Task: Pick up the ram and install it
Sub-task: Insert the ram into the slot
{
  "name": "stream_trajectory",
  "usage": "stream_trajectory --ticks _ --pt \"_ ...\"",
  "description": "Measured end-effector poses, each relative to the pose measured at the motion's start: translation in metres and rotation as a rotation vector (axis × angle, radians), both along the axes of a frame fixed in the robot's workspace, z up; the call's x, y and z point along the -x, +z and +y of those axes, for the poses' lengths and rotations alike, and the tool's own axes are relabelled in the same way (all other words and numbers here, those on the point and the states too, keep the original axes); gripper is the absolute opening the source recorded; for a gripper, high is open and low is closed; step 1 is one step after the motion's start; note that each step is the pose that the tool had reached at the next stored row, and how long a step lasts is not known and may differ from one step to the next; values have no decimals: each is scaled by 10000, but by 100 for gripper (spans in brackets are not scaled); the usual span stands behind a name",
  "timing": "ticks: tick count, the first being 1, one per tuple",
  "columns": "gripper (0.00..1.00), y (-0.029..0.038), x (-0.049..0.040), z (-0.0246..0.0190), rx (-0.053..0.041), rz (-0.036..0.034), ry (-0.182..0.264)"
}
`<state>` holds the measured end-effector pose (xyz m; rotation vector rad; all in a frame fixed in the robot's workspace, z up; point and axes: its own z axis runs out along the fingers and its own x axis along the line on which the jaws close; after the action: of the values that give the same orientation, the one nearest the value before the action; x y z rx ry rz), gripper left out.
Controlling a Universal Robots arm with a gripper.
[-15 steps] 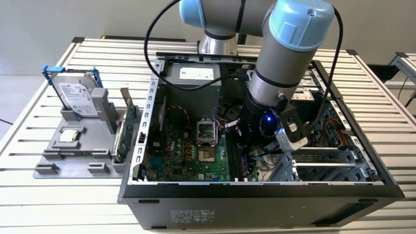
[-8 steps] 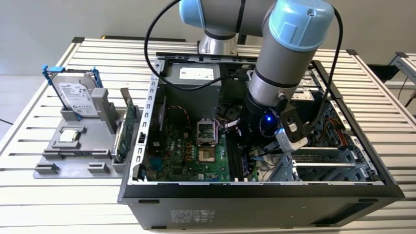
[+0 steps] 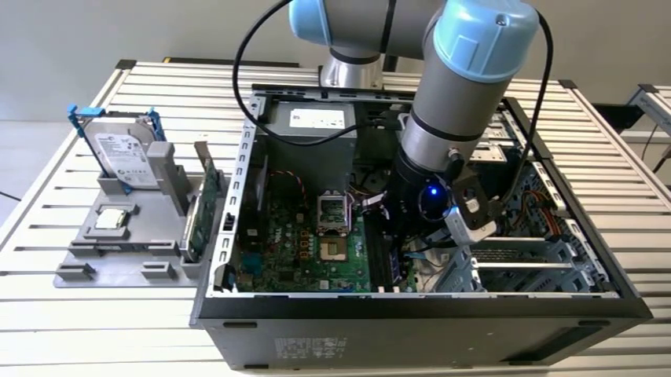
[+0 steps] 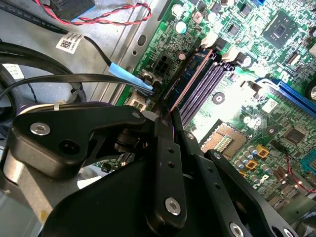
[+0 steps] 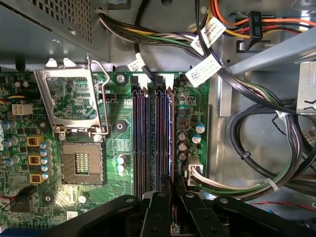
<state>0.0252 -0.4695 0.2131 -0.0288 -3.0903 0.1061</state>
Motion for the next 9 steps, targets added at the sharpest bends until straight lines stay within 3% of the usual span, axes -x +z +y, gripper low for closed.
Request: stream_trajectory --ticks 9 --pt "0 0 0 0 12 0 0"
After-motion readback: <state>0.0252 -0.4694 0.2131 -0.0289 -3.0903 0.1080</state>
